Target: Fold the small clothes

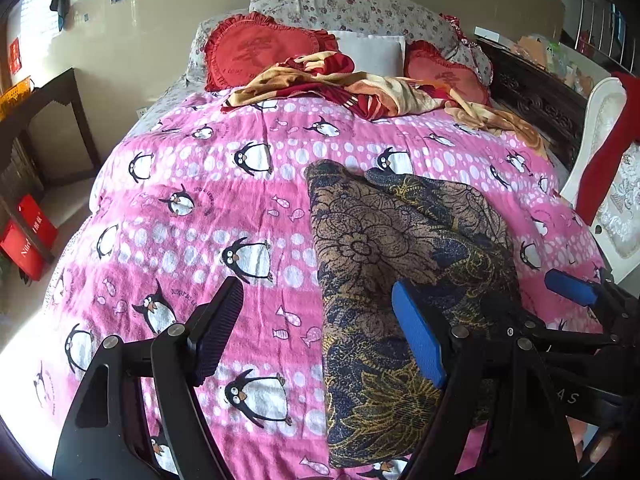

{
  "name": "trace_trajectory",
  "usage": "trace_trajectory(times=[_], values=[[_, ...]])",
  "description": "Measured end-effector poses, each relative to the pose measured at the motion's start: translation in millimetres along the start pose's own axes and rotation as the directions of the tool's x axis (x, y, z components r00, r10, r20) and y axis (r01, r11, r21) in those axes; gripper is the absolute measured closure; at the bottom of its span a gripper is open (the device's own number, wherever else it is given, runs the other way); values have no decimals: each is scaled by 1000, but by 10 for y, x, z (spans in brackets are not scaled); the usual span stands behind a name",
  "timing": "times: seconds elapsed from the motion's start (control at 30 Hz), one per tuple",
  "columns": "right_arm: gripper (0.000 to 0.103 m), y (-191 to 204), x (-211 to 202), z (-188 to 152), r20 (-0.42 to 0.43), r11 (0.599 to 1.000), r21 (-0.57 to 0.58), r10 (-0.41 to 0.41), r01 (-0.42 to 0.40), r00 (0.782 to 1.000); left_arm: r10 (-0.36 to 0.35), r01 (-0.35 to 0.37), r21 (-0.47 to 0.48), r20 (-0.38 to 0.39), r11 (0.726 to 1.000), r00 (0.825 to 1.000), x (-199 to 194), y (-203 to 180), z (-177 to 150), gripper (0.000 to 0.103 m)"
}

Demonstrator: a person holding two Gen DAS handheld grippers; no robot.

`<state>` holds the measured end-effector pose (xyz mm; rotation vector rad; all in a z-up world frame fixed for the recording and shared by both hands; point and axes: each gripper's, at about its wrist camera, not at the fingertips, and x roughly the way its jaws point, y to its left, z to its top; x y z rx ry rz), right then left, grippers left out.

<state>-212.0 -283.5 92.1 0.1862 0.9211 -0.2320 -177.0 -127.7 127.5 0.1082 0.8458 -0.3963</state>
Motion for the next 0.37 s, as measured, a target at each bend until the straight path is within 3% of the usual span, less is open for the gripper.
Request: trace_trajectory(times=[0.37], values=[[14,-61,145,-9,-19,1000,-12,11,-11,1000,6,-6,12,-9,1000,1000,148,62,14,25]])
